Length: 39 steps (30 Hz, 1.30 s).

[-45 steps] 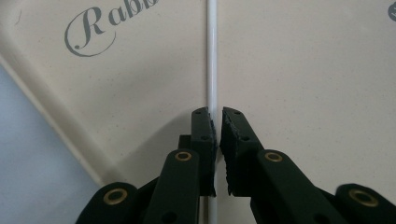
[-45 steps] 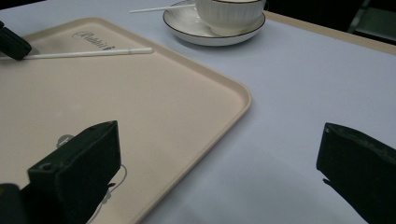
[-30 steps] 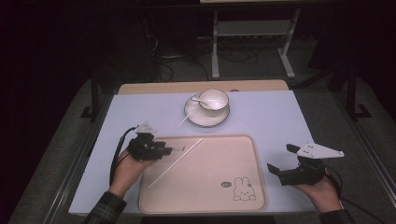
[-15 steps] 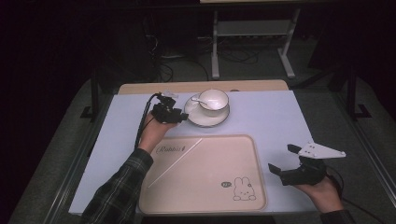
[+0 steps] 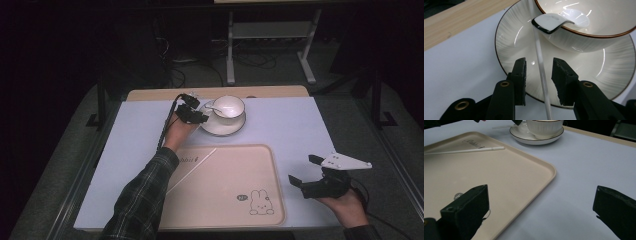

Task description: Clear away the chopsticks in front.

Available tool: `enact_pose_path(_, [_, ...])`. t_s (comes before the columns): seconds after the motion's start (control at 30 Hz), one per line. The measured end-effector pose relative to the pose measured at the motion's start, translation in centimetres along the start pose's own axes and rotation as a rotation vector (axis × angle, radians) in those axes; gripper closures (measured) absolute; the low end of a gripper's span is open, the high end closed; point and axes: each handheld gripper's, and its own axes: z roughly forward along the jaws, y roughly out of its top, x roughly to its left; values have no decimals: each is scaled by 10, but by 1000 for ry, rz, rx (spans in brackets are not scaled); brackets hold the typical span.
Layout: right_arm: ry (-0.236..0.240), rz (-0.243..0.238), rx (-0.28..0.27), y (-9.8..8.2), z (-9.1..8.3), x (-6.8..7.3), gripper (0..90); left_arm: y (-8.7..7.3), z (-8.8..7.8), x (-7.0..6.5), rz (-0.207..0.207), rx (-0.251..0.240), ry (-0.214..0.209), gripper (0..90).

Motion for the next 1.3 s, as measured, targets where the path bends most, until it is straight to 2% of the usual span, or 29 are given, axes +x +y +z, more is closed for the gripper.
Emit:
enact_pose_path(0.27, [3,0,-1,0,0,0,0,1,19,-6,32,46,35,755])
enact_pose_path(0.37, [4,1,-1,0,0,0,0,2,22,-6,26,55,47,813])
enact_pose_path(0.57, [4,3,-2,-1,-1,-1,0,2,19,-1,2,49,61,846])
enact_pose_path(0.77, [6,-2,0,-1,0,0,0,5,2,4,-23,21,58,849])
enact_pose_path(0.9, [11,-10,-2,-1,0,1,0,3,-16,12,-28,15,64,849])
enact_pose_path(1.13, [32,-22,-5,-1,1,3,0,-16,-51,27,-77,0,67,849])
enact_pose_path(1.3, [31,-30,-1,0,2,5,0,-35,-75,33,-86,-3,75,849])
